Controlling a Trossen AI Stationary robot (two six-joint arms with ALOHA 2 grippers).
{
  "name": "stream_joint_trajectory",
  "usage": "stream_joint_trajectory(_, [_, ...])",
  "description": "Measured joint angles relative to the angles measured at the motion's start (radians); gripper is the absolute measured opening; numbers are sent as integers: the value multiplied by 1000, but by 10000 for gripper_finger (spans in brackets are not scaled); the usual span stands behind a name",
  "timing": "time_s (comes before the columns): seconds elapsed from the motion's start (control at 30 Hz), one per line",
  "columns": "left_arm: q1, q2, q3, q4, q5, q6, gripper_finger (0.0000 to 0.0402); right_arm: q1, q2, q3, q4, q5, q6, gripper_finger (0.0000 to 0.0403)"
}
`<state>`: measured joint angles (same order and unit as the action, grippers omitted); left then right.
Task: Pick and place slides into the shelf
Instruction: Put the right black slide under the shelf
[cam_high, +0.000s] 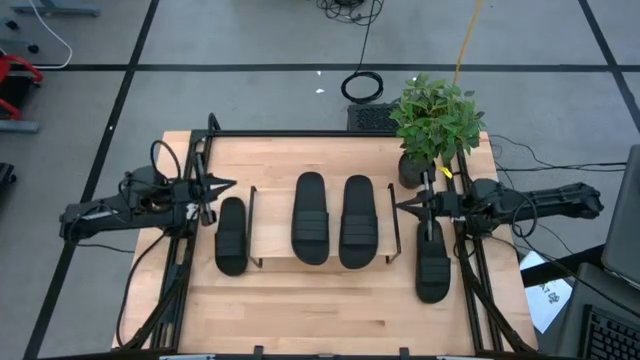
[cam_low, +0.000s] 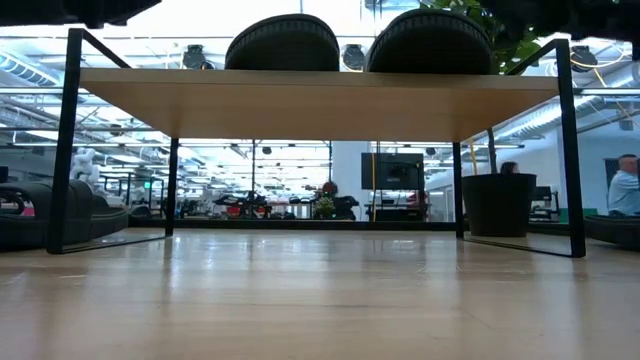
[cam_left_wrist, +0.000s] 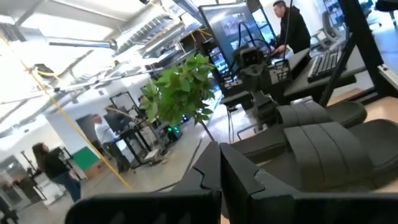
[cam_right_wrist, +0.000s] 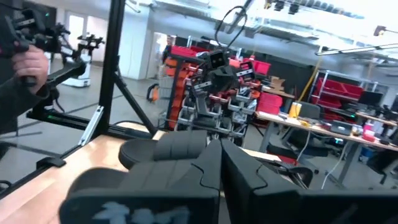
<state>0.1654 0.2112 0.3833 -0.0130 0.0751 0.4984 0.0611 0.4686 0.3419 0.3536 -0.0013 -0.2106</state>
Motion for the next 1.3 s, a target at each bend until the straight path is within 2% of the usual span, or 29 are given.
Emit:
stream_joint_trajectory(0.2, [0,-94,-101,-9,-13,-27,0,-37,-63,-44,1,-5,112,0])
stream_joint_trajectory(0.4, [0,-212,-159,-16,-58,-49,0,-35,-101,-47,-44,-112,149,0])
stream_joint_trajectory(0.53, [0,-202,-165,-22,-59,-49,0,-33,-120,-52,-124,-132,173,0])
stream_joint_trajectory(0.7, [0,-200,-195,18,-42,-50,0,-40,-127,-73,-56,-129,133,0])
stream_joint_trajectory(0.83, [0,-201,-209,12,-42,-126,0,-50,-149,-72,16,-132,104,0])
stream_joint_trajectory(1.1, [0,-200,-246,27,-47,-99,3,-48,-156,-120,0,-134,137,0])
stream_joint_trajectory(1.3, [0,-200,-246,29,-42,-96,3,-48,-156,-144,0,-135,93,0])
